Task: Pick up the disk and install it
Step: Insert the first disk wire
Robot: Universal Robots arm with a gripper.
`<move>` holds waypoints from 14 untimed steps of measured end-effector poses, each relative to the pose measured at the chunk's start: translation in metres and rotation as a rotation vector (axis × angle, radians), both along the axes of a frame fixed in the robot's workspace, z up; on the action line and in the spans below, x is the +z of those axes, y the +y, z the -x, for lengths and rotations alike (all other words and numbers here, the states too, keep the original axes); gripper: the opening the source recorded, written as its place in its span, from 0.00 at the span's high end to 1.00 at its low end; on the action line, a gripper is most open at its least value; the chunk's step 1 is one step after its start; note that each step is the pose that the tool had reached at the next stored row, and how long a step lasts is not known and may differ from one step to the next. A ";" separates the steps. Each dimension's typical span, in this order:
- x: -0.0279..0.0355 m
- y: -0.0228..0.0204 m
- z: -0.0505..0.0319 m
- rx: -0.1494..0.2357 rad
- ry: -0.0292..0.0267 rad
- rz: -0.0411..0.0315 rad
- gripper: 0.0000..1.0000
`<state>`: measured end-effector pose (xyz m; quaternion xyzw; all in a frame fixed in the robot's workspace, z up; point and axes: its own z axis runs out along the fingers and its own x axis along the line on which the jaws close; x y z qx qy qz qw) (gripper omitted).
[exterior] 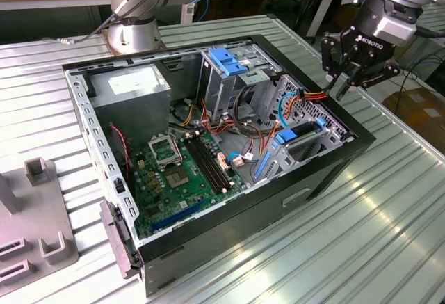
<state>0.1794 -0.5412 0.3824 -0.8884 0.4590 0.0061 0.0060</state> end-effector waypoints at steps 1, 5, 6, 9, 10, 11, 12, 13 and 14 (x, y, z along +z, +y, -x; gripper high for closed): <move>-0.0001 0.0001 0.0000 0.015 0.0000 0.0000 0.69; -0.0021 0.0024 -0.0044 0.077 -0.0003 0.0002 0.69; -0.0035 0.0047 -0.0060 0.083 -0.0004 0.0003 0.69; -0.0067 0.0064 -0.0061 0.125 -0.0013 -0.0001 0.69; -0.0074 0.0065 -0.0061 0.145 -0.0013 -0.0002 0.69; -0.0082 0.0065 -0.0061 0.165 -0.0013 -0.0002 0.69; -0.0095 0.0066 -0.0061 0.189 -0.0013 -0.0001 0.69; -0.0100 0.0068 -0.0062 0.201 -0.0013 0.0000 0.69; -0.0105 0.0074 -0.0062 0.212 -0.0013 -0.0002 0.69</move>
